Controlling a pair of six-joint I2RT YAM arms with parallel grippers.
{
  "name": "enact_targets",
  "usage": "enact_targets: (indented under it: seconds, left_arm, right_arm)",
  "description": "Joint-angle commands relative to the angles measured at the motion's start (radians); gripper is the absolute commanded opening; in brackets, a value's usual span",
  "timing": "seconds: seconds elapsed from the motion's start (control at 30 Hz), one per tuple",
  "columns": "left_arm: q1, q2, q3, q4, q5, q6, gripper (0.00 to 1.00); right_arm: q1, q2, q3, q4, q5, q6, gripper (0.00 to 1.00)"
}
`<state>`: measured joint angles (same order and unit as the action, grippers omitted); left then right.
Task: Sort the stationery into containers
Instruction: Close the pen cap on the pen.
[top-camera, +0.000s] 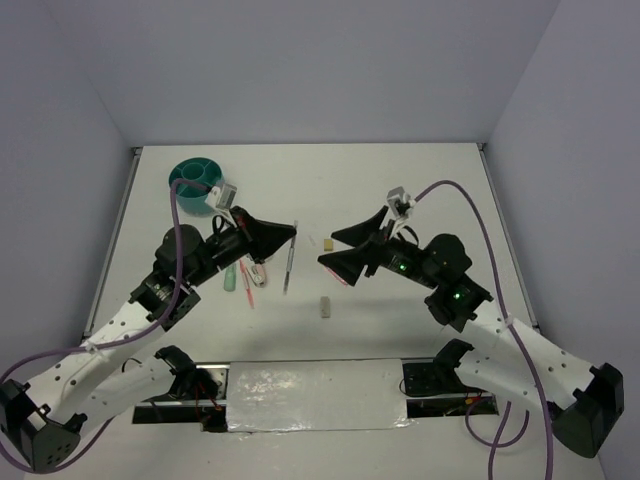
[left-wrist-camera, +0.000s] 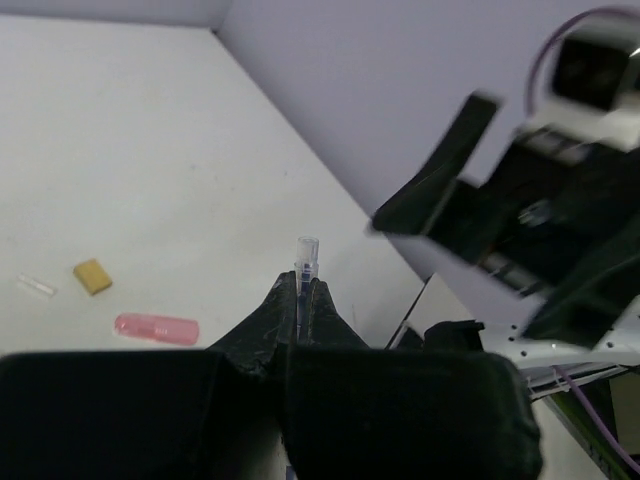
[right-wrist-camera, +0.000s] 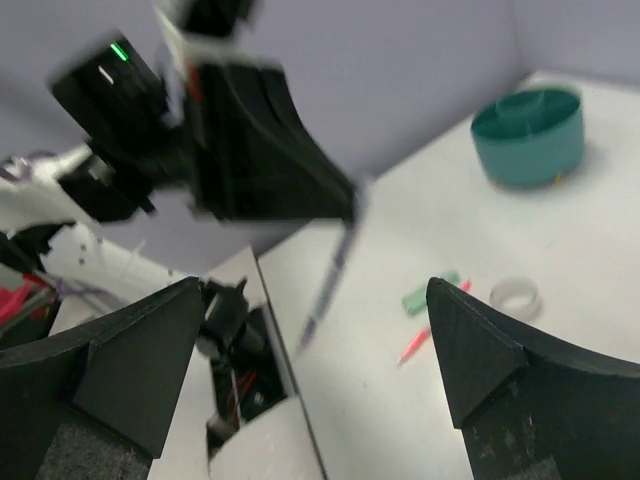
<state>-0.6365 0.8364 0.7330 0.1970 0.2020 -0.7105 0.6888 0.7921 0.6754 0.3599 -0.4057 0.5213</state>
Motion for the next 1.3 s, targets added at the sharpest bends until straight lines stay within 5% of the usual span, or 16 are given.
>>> enact_targets:
  seconds: [0.0,0.17,0.57,0.67,0.77,0.87,0.9,1.27]
  left_arm:
    - [0.001,-0.019,0.043,0.082,0.013,-0.013,0.0]
    - [0.001,-0.031,0.037,0.176,0.02,-0.055,0.0]
    - [0.001,-0.086,-0.032,0.303,0.025,-0.138,0.0]
    - [0.001,-0.082,-0.05,0.341,0.036,-0.161,0.0]
    - [0.001,-0.085,-0.069,0.363,0.025,-0.17,0.0]
    - [0.001,-0.102,-0.07,0.354,0.011,-0.164,0.0]
    - [0.001,-0.106,-0.072,0.351,0.008,-0.161,0.0]
    - [0.001,-0.175,-0.093,0.251,-0.015,-0.115,0.0]
  right_arm:
    - [0.066,0.021,-0.065,0.114,-0.028,0.043,1.0]
    - [0.193,0.125,-0.031,0.182,-0.016,-0.003,1.0]
    - [0.21,0.248,-0.027,0.442,0.111,0.04,0.95]
    - [0.212,0.3,0.03,0.467,0.078,0.046,0.85]
    - [0.219,0.34,0.068,0.479,0.044,0.048,0.58]
    - [0.219,0.351,0.07,0.476,0.036,0.048,0.05]
    - [0.219,0.346,0.066,0.472,0.039,0.045,0.0]
    - [0.218,0.295,0.105,0.246,0.059,-0.059,0.0]
